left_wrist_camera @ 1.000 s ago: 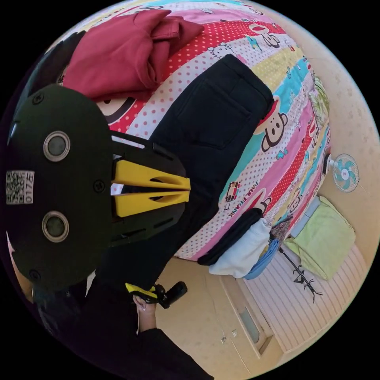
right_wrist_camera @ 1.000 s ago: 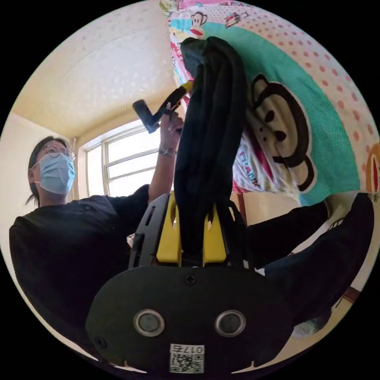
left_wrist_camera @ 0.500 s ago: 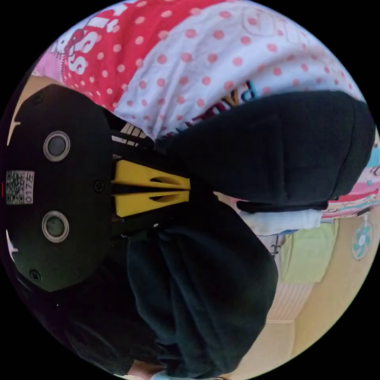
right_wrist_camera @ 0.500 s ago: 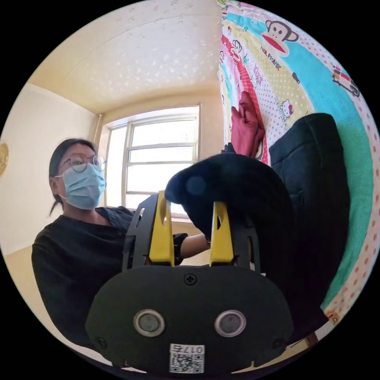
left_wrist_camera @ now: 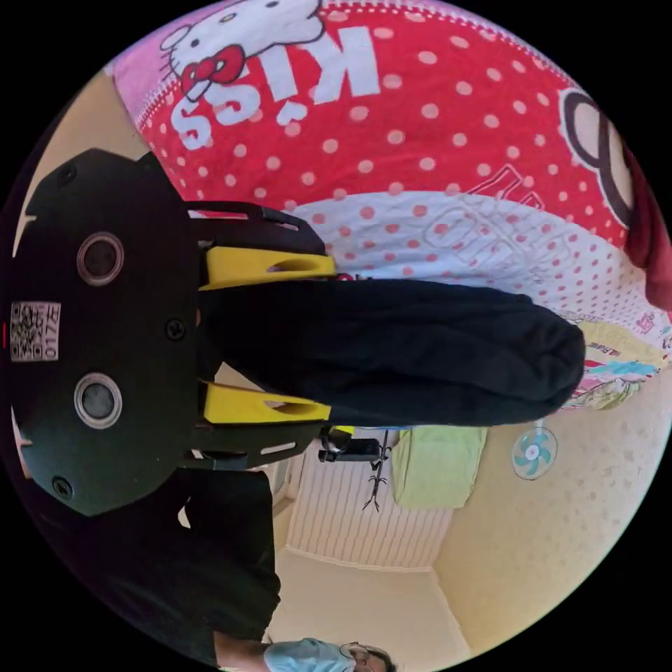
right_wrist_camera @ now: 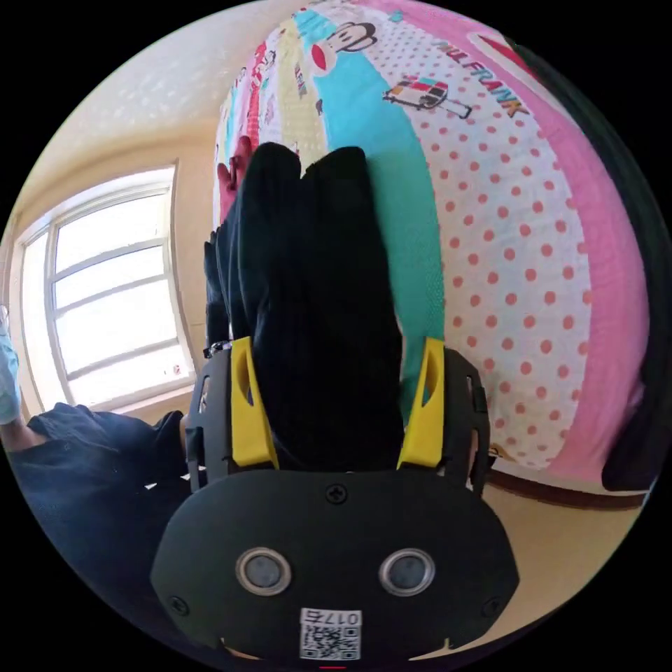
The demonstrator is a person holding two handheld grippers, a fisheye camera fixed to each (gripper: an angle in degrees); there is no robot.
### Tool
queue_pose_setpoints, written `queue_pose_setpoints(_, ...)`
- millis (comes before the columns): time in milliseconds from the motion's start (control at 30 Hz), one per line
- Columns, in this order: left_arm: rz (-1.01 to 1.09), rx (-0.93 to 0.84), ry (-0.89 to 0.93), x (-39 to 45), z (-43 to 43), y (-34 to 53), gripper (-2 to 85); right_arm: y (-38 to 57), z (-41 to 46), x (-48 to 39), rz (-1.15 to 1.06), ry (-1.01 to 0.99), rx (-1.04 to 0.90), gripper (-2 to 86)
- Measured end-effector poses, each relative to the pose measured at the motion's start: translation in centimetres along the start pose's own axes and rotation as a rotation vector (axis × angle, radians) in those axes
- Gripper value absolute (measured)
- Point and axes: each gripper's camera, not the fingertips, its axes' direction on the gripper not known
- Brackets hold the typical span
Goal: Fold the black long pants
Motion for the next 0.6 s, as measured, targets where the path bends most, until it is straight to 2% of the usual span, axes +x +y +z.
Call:
queue_pose_setpoints(100, -0.023, 0.154, -0.033, 0.2, 1.2, 3.5, 20.3, 3.9, 0.8, 0.4, 0.094, -0.066, 0.032, 25.1)
queue_pose_setpoints(167, -0.134, 0.197, 0.038, -0.4, 2.0, 5.8, 19.3, 6.5, 1.0, 0.1, 0.153, -0.11, 0.009, 21.0)
queue_pose_setpoints(267, -0.243, 0.066, -0.007, 0.9, 3.2, 8.3, 16.8, 9.3, 2.5, 0.0, 0.234, -0.229, -0.173, 16.5)
queue_pose_setpoints(333, -0.251, -0.012, 0.019, 3.0, 2.5, 9.6, 16.0, 11.4, 1.7, -0.6, 0.253, -0.38, -0.194, 14.3)
queue_pose_setpoints(433, -0.23, -0.047, 0.095, 9.2, 0.7, 10.5, 15.7, 13.7, -2.7, -4.5, 0.145, -0.512, -0.121, 12.0)
queue_pose_setpoints(600, -0.014, -0.04, 0.051, 25.6, 3.1, 6.2, 15.0, 14.6, -13.3, -10.4, -0.105, -0.474, 0.013, 10.6)
